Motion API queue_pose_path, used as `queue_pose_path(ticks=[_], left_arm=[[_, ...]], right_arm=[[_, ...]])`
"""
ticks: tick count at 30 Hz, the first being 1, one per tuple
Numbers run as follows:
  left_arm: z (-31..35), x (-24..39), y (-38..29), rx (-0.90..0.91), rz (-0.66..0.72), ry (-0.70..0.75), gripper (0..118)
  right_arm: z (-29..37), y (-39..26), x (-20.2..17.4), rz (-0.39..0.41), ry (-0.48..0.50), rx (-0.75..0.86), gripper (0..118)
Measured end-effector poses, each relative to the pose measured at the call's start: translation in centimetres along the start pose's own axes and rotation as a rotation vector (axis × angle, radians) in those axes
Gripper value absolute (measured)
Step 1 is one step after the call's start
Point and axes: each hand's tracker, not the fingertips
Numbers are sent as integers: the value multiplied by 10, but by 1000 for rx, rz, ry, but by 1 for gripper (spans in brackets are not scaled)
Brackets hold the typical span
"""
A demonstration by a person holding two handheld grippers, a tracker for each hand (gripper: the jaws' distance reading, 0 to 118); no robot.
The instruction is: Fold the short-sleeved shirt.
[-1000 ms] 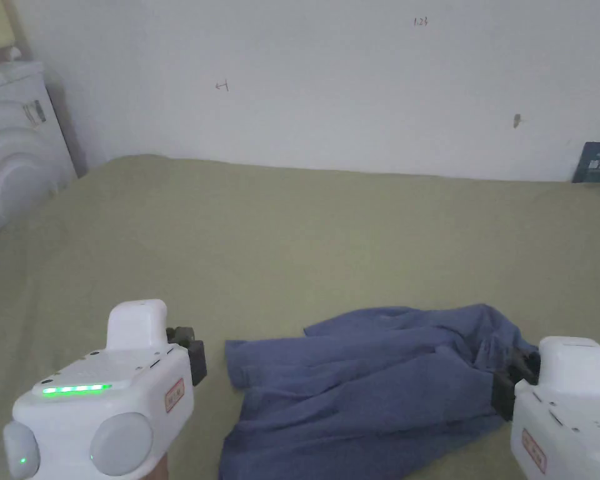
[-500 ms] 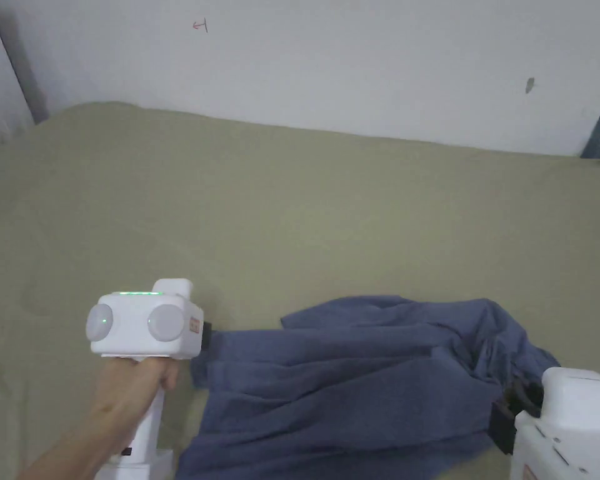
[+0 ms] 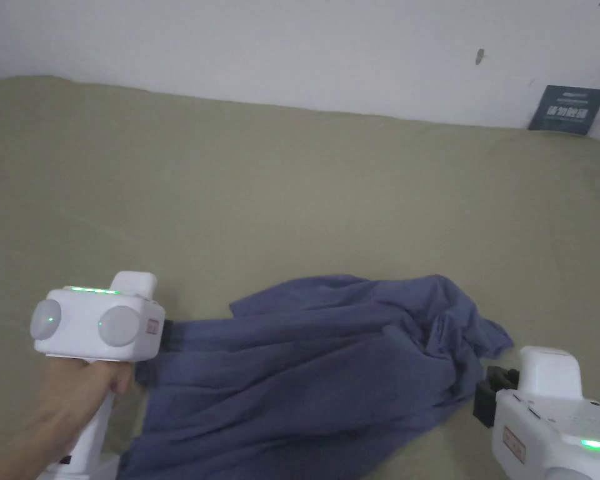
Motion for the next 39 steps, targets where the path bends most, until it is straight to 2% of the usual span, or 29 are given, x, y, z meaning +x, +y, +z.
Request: queue_pose_path(ticks=[7, 9, 14, 15, 16, 17, 18, 19, 20, 21, 24, 25, 26, 27, 28, 29, 30, 32, 35, 39], left_arm=[[-10, 7, -5, 6, 7, 19, 2], [-9, 7, -5, 5, -24, 25, 2], [-12, 4, -4, 0, -6, 11, 3], [-16, 2, -3, -2, 0, 8, 3], [-17, 1, -3, -3, 2, 5, 3], [-17, 1, -3, -6, -2, 4, 3], [-17, 1, -2, -7, -8, 3, 3], [-19, 2, -2, -9, -13, 3, 3], [-19, 2, -1, -10, -15, 3, 3], [-19, 1, -1, -11, -15, 2, 3], [-21, -1, -1, -12, -8, -4, 3], [-20, -1, -1, -11, -4, -7, 3], [-20, -2, 0, -10, -2, -9, 3], [-21, -2, 0, -11, 0, -10, 3], [-21, -3, 0, -12, 3, -13, 3], [-18, -4, 0, -9, 16, -15, 3], [-14, -5, 3, -14, 22, -16, 3], [-3, -12, 7, 5, 48, -15, 3], [24, -28, 12, 52, 51, -25, 3], [80, -43, 22, 154, 47, 11, 3]], right_arm=[[-43, 32, 60, -51, -59, -71, 7], [-63, 48, 69, -90, -51, -100, 7], [-117, 76, 78, -200, 88, -216, 10], [-128, 77, 77, -197, 88, -261, 27], [-134, 77, 73, -182, 93, -291, 62], [-141, 76, 70, -162, 89, -323, 112], [-149, 74, 68, -137, 80, -352, 115], [-153, 73, 68, -122, 80, -269, 108], [-147, 72, 57, -81, 77, -314, 105], [-150, 72, 55, -85, 14, -341, 105], [-166, 61, 62, -111, 11, -358, 99], [-166, 62, 62, -116, 9, -354, 90], [-162, 65, 61, -111, 5, -350, 65], [-157, 67, 60, -94, 20, -329, 27], [-153, 68, 60, -63, 27, -305, 15], [-149, 70, 59, -53, 49, -296, 15], [-141, 72, 59, -29, 11, -267, 15], [-116, 80, 55, 9, 21, -241, 15], [-80, 94, 66, -32, 8, -165, 15], [-14, 118, 68, -39, 17, -92, 15]])
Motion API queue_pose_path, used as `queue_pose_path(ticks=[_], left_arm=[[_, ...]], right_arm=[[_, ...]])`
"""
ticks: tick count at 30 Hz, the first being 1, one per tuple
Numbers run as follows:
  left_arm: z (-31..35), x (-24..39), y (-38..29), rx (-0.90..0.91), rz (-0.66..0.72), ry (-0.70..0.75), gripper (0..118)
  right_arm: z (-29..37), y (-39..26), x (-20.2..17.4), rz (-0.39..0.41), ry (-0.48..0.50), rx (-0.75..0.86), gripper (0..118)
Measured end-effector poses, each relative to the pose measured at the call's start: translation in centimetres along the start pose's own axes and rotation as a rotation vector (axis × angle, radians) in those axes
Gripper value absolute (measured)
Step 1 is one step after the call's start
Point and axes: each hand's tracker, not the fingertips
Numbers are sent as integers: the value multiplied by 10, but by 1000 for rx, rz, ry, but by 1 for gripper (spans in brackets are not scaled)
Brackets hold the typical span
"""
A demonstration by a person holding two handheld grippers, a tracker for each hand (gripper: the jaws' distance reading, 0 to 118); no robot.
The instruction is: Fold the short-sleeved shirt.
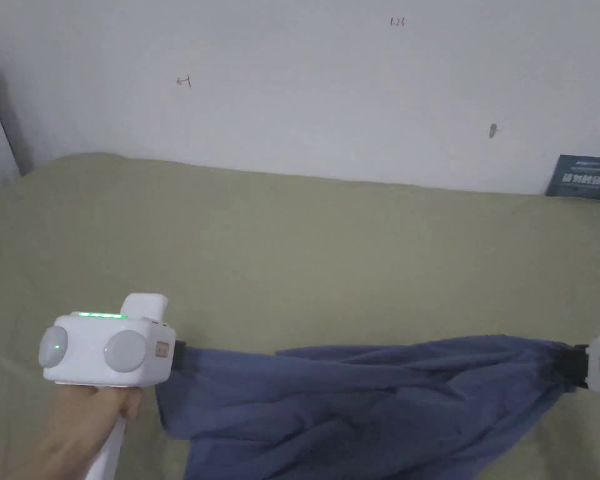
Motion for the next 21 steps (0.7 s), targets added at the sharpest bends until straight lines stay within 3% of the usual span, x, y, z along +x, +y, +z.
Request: queue_pose_path(ticks=[11, 21], left_arm=[[174, -26, 62, 321, 27, 46, 3], [234, 19, 148, 456, -21, 128, 3]], right_arm=[[140, 61, 23, 2, 15, 244, 15], [186, 150, 20, -21, -65, 382, 15]])
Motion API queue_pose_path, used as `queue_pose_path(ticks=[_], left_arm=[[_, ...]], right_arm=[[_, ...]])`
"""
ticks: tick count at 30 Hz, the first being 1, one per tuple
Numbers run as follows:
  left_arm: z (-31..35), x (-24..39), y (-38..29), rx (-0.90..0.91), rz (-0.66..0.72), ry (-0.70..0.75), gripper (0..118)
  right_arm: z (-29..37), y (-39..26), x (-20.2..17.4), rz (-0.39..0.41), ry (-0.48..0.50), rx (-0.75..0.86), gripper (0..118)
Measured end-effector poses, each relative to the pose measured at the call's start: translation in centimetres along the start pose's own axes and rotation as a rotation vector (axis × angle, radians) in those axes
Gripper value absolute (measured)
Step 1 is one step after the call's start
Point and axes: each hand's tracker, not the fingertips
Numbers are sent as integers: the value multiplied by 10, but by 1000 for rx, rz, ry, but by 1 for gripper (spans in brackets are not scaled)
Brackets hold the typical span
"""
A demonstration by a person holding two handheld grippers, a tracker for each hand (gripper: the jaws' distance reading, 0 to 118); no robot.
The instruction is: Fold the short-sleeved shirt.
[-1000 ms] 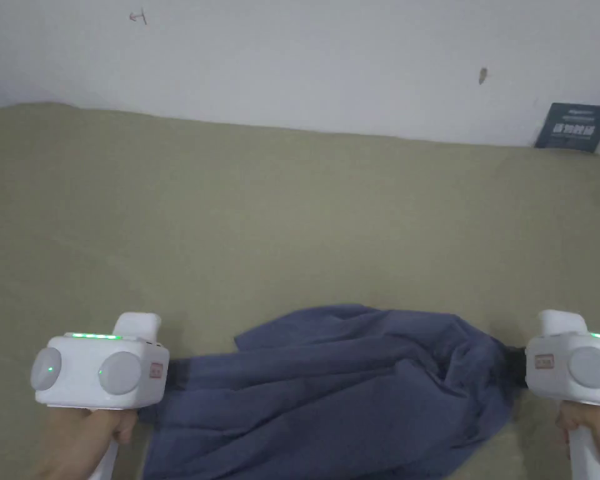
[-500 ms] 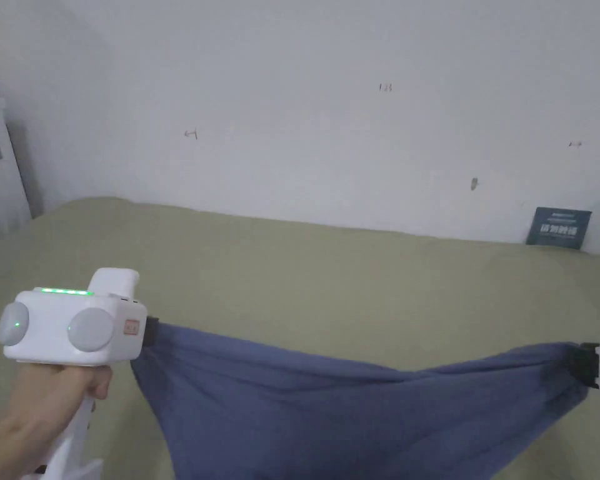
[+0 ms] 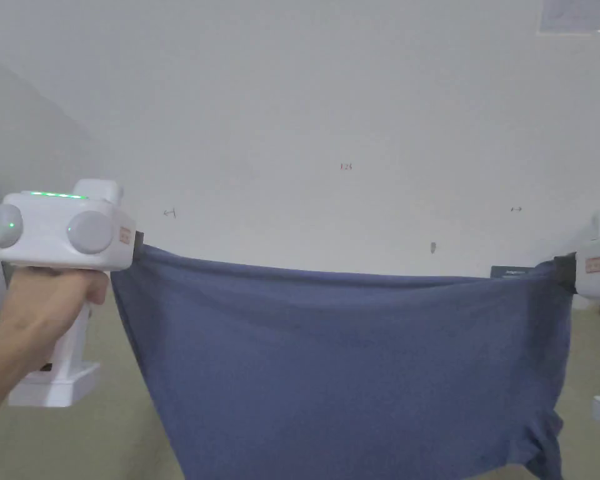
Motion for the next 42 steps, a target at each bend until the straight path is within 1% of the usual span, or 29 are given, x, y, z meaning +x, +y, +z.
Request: queue_pose_path(ticks=[3, 5, 8, 11, 13, 16, 19, 21, 23, 24, 25, 27, 28, 31, 33, 35, 38, 40, 42], left_arm=[[-18, 12, 23, 13, 39, 14, 3], [-32, 21, 35, 23, 38, 21, 3], [-62, 34, 56, 35, 24, 43, 3], [-93, 46, 76, 49, 15, 59, 3], [-115, 56, 86, 58, 6, 78, 3], [-148, 67, 95, 72, -2, 98, 3], [-183, 78, 91, 93, -62, 136, 3], [-205, 83, 83, 90, -74, 143, 3], [-225, 87, 73, 75, -72, 137, 3], [-235, 89, 65, 69, -68, 136, 3], [-244, 92, 54, 59, -69, 134, 3], [-260, 94, 30, 28, -68, 119, 3], [-267, 96, 15, -5, -68, 109, 3], [-282, 96, -34, -77, -68, 78, 3], [-287, 93, -67, -120, -54, 42, 3], [-281, 88, -97, -130, -44, 35, 3], [-261, 79, -132, -162, -32, 1, 3], [-241, 71, -148, -180, -15, -33, 3], [-220, 62, -161, -187, -10, -38, 3]], right_arm=[[-17, 26, 0, -3, -30, 25, 15], [-30, 38, 1, -7, -46, 38, 15], [-58, 59, 2, -2, -64, 53, 15], [-90, 77, 1, -32, -70, 63, 15], [-112, 85, -5, -28, -84, 69, 15], [-147, 91, -12, -27, -95, 66, 15], [-181, 88, -16, -21, -106, 71, 15], [-201, 80, -17, -40, -97, 66, 15], [-221, 68, -20, -41, -105, 49, 15], [-231, 60, -22, -23, -119, 29, 15], [-239, 48, -24, -22, -117, 22, 15], [-254, 23, -26, 11, -114, -18, 15], [-261, 8, -27, 31, -128, -45, 15], [-272, -41, -23, 13, -117, -102, 15], [-267, -75, -23, 48, -132, -124, 15], [-257, -102, -18, 70, -106, -153, 15], [-232, -136, -9, 47, -81, -176, 15], [-212, -151, -5, 55, -84, -181, 15], [-190, -163, 1, 47, -59, -198, 15]])
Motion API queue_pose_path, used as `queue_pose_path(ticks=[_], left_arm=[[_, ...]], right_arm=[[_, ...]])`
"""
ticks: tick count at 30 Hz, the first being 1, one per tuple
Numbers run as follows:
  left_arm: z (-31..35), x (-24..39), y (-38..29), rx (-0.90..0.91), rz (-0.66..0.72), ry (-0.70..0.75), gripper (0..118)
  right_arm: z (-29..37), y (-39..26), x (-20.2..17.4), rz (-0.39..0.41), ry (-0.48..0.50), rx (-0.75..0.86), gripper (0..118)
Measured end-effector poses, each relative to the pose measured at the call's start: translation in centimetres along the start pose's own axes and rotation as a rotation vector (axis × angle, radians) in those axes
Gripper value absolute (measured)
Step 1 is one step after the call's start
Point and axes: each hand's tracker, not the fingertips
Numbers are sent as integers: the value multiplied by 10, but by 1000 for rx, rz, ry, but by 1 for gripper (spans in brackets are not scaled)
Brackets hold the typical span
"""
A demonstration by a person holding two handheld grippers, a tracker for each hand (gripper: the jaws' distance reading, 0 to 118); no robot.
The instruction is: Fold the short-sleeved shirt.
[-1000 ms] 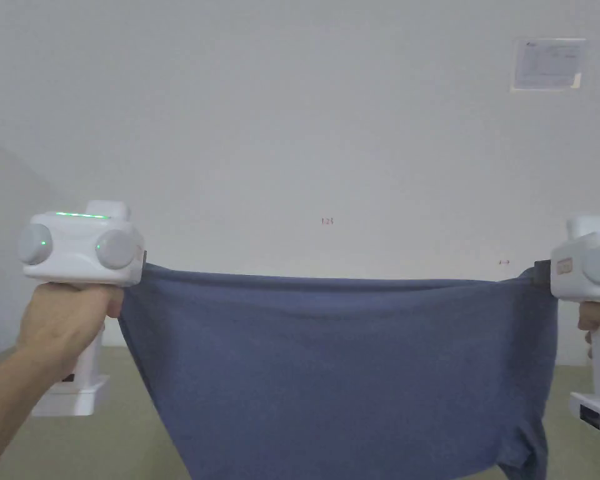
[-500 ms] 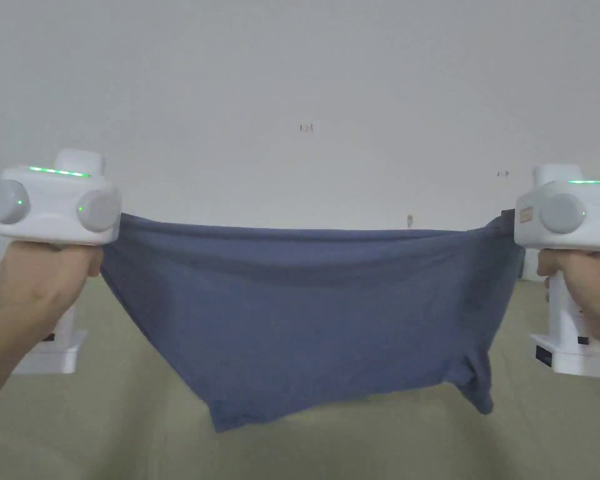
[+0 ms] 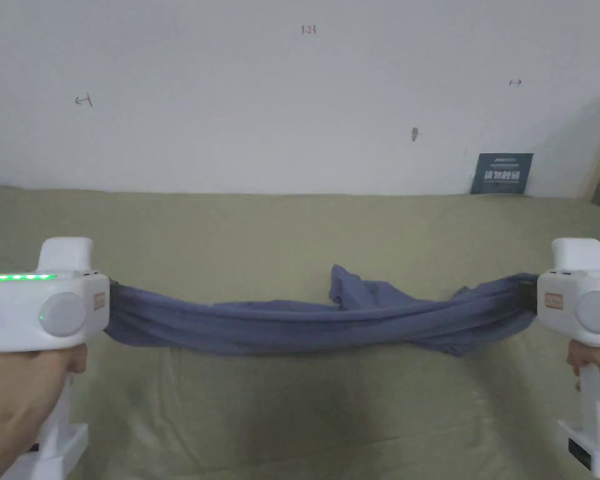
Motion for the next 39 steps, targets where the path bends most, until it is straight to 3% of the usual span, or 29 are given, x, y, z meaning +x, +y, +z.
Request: queue_pose_path(ticks=[8, 13, 20, 26, 28, 29, 30, 31, 32, 33, 36, 37, 38, 39], left_arm=[[88, -30, -78, -92, 20, -35, 3], [127, -42, -142, -173, 47, -72, 3], [123, -39, -211, -309, 64, -93, 3], [115, -40, -221, -333, 75, -97, 3], [115, -42, -218, -327, 79, -105, 3], [118, -43, -218, -320, 80, -114, 13], [120, -44, -216, -313, 77, -132, 42], [122, -45, -214, -309, 72, -134, 96], [123, -46, -213, -314, 69, -134, 118], [127, -46, -215, -307, 66, -131, 118], [144, -45, -211, -256, 22, -100, 104], [152, -43, -214, -235, 8, -92, 86], [159, -42, -216, -221, 2, -91, 64], [164, -41, -217, -223, -1, -81, 25]], right_arm=[[91, -80, 21, 23, 43, -42, 15], [125, -144, 41, -4, 64, -108, 15], [101, -216, 44, 4, 56, -258, 15], [88, -230, 41, -4, 43, -298, 15], [89, -228, 40, -4, 37, -295, 22], [91, -225, 41, -3, 39, -300, 44], [95, -225, 40, -5, 28, -296, 77], [99, -222, 40, -15, 30, -295, 116], [104, -220, 37, -23, 37, -287, 116], [116, -214, 33, -30, 37, -173, 110], [146, -206, 11, 21, 65, -196, 107], [157, -206, 0, 28, 76, -171, 90], [162, -208, -10, 12, 90, -154, 62], [169, -210, -19, 9, 132, -153, 22]])
